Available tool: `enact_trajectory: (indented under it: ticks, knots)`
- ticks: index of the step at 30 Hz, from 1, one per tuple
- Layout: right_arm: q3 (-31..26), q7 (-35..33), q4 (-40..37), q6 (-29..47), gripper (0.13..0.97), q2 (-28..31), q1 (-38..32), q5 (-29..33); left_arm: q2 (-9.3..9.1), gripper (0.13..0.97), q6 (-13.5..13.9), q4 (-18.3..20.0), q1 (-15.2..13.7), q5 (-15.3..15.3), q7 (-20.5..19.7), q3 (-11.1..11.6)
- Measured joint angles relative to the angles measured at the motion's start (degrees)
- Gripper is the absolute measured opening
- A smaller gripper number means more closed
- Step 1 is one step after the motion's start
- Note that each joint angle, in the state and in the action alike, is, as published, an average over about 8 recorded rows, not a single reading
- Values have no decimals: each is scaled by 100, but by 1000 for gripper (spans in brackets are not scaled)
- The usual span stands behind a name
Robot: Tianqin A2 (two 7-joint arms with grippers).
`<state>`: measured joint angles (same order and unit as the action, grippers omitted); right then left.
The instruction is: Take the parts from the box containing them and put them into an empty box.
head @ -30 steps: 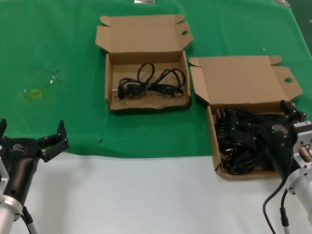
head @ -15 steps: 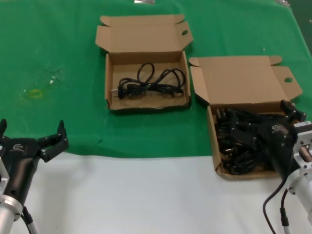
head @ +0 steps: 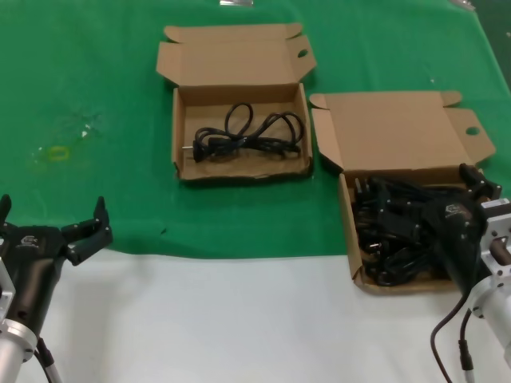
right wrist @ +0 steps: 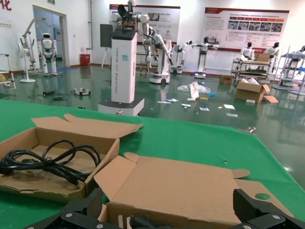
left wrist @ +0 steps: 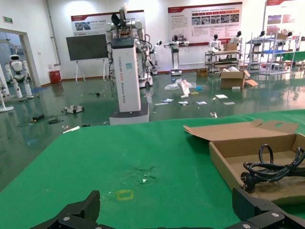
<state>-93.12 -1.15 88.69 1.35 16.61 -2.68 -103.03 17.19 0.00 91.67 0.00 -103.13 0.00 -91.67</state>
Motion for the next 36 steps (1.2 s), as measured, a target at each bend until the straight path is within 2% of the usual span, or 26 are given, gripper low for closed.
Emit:
enact_trajectory:
  ticks: [36]
  knots:
    - [0,0,0,0,966,0,0,0,0,966,0,0,0,0,0,0]
